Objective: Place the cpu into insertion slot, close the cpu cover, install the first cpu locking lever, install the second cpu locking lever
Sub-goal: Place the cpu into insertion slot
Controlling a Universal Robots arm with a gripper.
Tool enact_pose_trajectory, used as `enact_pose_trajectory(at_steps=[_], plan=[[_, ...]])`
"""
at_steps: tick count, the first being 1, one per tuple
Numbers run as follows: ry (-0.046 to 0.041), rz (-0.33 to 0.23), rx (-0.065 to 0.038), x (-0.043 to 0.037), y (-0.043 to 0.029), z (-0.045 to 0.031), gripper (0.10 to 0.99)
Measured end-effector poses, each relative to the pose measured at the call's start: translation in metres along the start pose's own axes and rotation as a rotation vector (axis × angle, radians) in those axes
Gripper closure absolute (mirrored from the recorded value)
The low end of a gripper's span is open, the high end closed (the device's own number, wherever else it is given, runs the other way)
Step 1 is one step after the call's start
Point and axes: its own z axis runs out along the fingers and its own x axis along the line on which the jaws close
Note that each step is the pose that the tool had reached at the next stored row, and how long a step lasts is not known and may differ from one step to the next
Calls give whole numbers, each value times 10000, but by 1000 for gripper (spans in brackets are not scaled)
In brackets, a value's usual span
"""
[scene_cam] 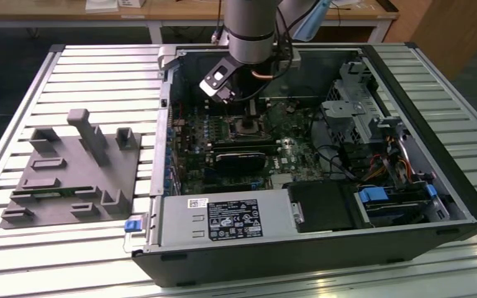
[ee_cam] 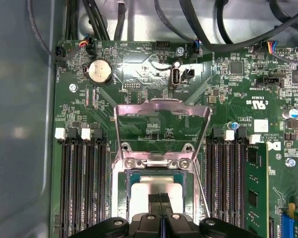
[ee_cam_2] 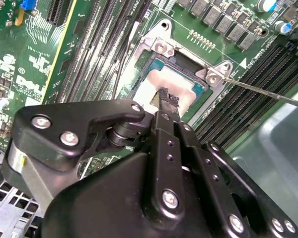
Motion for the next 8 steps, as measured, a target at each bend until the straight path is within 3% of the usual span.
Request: enact_pose_trajectory(at_steps=[8], plan=[[-8, -1, 5, -1, -3, 51, 980]])
